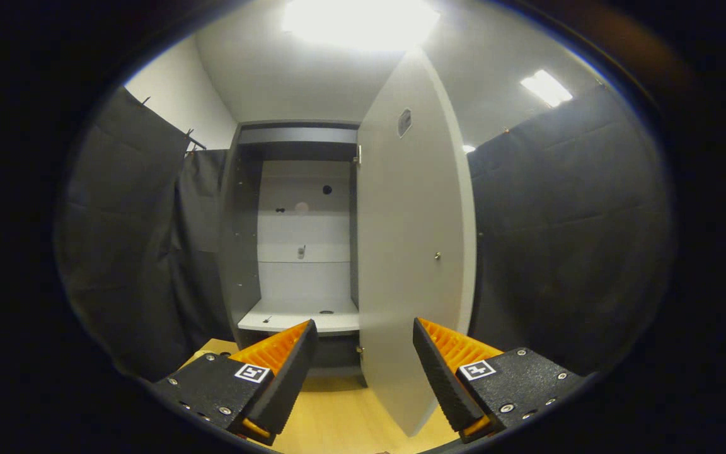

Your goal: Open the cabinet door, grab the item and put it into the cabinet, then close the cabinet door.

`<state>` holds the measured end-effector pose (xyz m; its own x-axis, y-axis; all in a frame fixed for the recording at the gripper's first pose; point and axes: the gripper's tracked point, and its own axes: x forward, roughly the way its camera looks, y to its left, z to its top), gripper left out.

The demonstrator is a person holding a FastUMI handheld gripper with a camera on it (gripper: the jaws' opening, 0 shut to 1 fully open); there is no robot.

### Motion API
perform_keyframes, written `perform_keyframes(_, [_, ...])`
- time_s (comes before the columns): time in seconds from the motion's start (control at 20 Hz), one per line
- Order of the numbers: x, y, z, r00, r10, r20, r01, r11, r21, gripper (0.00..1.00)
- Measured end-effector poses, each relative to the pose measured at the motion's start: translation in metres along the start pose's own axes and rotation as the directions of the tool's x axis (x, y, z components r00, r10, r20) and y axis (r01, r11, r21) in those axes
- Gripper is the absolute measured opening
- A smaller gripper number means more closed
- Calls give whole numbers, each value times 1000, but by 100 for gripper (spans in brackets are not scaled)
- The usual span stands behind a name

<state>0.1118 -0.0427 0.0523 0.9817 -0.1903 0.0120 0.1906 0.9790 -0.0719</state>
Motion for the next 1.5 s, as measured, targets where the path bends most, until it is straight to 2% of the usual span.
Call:
perform_keyframes(0.3, [1, 70, -58, 990, 131, -45, -131, 991, 10, 93])
perform_keyframes(0.65, [-10, 145, -131, 956, 271, -109, -273, 962, -4, 94])
perform_keyframes(1.1, [-19, 189, -226, 911, 306, -276, -306, 951, 44, 94])
perform_keyframes(1.5, [-26, 209, -304, 852, 306, -426, -313, 948, 56, 94])
